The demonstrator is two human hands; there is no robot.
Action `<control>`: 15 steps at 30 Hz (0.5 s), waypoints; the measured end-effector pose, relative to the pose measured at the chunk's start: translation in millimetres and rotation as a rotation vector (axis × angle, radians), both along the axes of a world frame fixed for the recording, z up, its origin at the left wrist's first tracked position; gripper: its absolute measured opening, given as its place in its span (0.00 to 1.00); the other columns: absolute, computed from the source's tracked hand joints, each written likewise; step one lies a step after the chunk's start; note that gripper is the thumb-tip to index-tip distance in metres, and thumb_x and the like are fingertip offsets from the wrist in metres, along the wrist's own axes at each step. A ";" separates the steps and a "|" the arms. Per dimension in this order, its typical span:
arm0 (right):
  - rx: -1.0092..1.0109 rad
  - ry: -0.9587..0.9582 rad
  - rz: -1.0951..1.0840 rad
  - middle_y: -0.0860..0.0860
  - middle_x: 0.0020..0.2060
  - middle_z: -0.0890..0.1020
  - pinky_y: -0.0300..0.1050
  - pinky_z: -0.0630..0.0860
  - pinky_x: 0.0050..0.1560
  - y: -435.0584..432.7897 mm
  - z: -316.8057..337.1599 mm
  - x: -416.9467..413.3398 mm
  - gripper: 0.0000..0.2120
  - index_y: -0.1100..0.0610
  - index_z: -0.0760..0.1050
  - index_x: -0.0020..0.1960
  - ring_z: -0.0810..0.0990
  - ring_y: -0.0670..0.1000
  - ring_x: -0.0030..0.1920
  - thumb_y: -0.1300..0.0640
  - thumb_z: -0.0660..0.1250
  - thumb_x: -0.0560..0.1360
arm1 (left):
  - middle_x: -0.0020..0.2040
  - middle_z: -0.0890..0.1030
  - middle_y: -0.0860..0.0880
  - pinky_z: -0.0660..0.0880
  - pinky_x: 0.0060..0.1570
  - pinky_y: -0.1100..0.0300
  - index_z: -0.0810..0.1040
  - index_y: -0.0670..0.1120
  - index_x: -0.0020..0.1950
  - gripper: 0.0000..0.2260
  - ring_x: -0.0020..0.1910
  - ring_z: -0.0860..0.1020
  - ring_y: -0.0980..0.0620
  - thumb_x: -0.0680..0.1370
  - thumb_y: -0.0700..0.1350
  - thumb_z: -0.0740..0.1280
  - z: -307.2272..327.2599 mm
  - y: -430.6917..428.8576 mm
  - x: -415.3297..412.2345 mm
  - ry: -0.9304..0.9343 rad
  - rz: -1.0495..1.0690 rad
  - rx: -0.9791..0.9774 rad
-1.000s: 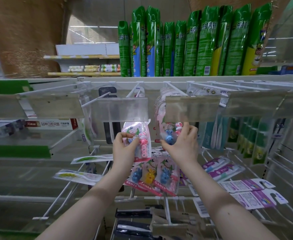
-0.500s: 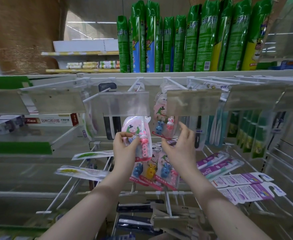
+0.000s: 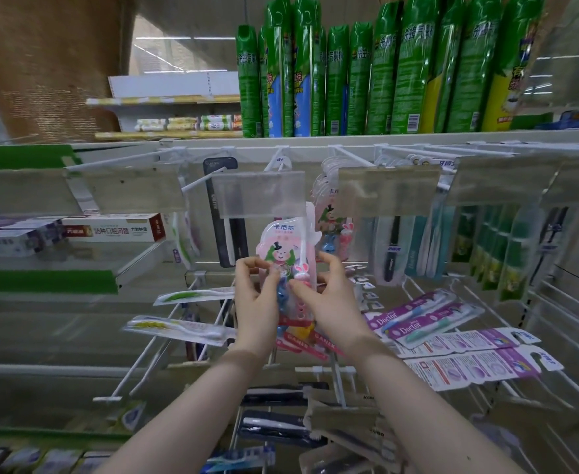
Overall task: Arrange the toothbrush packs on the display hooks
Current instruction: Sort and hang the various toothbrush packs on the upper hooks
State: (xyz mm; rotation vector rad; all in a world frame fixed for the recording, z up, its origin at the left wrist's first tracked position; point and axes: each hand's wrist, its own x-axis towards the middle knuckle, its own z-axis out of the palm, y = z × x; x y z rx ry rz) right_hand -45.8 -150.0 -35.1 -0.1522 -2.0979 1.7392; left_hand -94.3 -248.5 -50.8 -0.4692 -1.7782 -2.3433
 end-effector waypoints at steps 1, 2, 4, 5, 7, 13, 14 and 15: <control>-0.022 -0.001 0.010 0.44 0.53 0.78 0.35 0.78 0.42 -0.5 -1.1 0.6 0.25 0.44 0.60 0.67 0.78 0.40 0.47 0.55 0.67 0.76 | 0.48 0.77 0.47 0.79 0.43 0.50 0.70 0.57 0.42 0.10 0.46 0.80 0.46 0.79 0.42 0.63 -0.9 0.1 2.3 0.010 -0.005 -0.008; -0.039 -0.002 0.010 0.46 0.54 0.79 0.36 0.79 0.42 -0.6 -2.9 0.9 0.24 0.43 0.61 0.66 0.79 0.42 0.49 0.58 0.67 0.76 | 0.48 0.77 0.47 0.79 0.43 0.51 0.70 0.57 0.42 0.11 0.46 0.79 0.47 0.79 0.41 0.63 -1.9 0.3 4.1 0.024 -0.005 -0.016; -0.067 0.003 -0.003 0.49 0.56 0.80 0.42 0.80 0.47 -0.1 -6.9 1.5 0.22 0.42 0.62 0.63 0.81 0.46 0.51 0.60 0.66 0.76 | 0.47 0.76 0.49 0.79 0.41 0.55 0.70 0.55 0.44 0.10 0.44 0.78 0.51 0.79 0.40 0.64 -2.6 1.0 7.6 0.040 -0.004 -0.021; -0.078 0.002 -0.007 0.51 0.55 0.80 0.44 0.81 0.48 0.5 -8.8 1.6 0.21 0.43 0.63 0.62 0.81 0.47 0.51 0.61 0.65 0.77 | 0.46 0.76 0.50 0.78 0.40 0.56 0.69 0.54 0.45 0.09 0.43 0.78 0.52 0.78 0.39 0.64 -3.3 1.5 8.5 0.041 -0.010 -0.024; -0.094 -0.002 -0.013 0.52 0.55 0.80 0.47 0.81 0.49 2.7 -12.2 3.9 0.21 0.44 0.63 0.64 0.82 0.48 0.51 0.61 0.65 0.77 | 0.48 0.75 0.48 0.79 0.43 0.51 0.69 0.52 0.46 0.09 0.45 0.78 0.50 0.78 0.39 0.65 -4.9 2.6 10.3 0.037 -0.036 -0.041; -0.093 0.021 -0.053 0.51 0.53 0.80 0.49 0.81 0.49 15.8 -15.0 14.9 0.20 0.43 0.64 0.61 0.82 0.49 0.50 0.62 0.64 0.77 | 0.49 0.74 0.49 0.78 0.36 0.63 0.69 0.52 0.48 0.10 0.44 0.77 0.54 0.76 0.39 0.67 -4.5 13.0 17.7 0.068 -0.069 -0.071; -0.096 0.028 -0.058 0.51 0.53 0.80 0.48 0.81 0.49 19.1 -13.8 17.5 0.19 0.42 0.64 0.61 0.81 0.49 0.51 0.62 0.64 0.77 | 0.49 0.74 0.50 0.77 0.37 0.64 0.69 0.52 0.49 0.10 0.44 0.77 0.54 0.76 0.39 0.67 -3.4 15.7 18.8 0.079 -0.081 -0.081; -0.100 0.034 -0.064 0.51 0.55 0.79 0.48 0.81 0.50 21.8 -13.3 19.1 0.20 0.42 0.63 0.61 0.81 0.49 0.52 0.62 0.64 0.77 | 0.49 0.74 0.50 0.78 0.38 0.62 0.69 0.51 0.49 0.10 0.45 0.77 0.53 0.76 0.39 0.68 -2.7 17.6 19.0 0.083 -0.096 -0.094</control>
